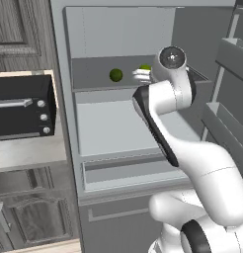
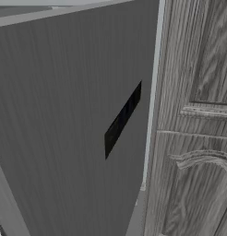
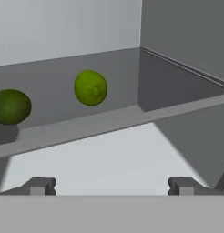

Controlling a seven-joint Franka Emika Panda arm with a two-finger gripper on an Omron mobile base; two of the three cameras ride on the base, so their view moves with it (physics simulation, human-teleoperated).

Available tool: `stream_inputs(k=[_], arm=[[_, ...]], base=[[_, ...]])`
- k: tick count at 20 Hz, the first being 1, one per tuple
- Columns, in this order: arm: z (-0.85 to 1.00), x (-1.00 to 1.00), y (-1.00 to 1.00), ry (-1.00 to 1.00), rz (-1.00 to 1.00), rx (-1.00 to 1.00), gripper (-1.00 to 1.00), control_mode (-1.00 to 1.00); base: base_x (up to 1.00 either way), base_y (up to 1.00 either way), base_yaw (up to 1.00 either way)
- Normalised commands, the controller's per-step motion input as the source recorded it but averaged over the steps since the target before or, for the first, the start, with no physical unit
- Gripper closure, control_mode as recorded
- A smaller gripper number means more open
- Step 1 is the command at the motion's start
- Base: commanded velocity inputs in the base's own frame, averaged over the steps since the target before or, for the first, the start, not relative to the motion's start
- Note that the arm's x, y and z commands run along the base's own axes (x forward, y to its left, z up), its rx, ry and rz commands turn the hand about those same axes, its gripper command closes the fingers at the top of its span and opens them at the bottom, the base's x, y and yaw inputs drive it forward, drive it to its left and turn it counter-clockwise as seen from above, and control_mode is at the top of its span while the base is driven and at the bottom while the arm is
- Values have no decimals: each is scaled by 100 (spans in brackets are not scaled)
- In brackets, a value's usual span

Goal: Grab the limes from the fridge, place them in the blender, close the lid, and turn on the blender to create a marinade.

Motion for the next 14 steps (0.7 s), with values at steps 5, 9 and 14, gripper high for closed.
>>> stream_inputs(k=[5, 9, 14], arm=[[12, 22, -29, 0, 9, 0, -100, -100], [-1, 33, 0, 0, 10, 0, -100, -100], [-9, 44, 0, 1, 14, 0, -100, -100]], base=[[0, 0, 0], [0, 0, 0], [0, 0, 0]])
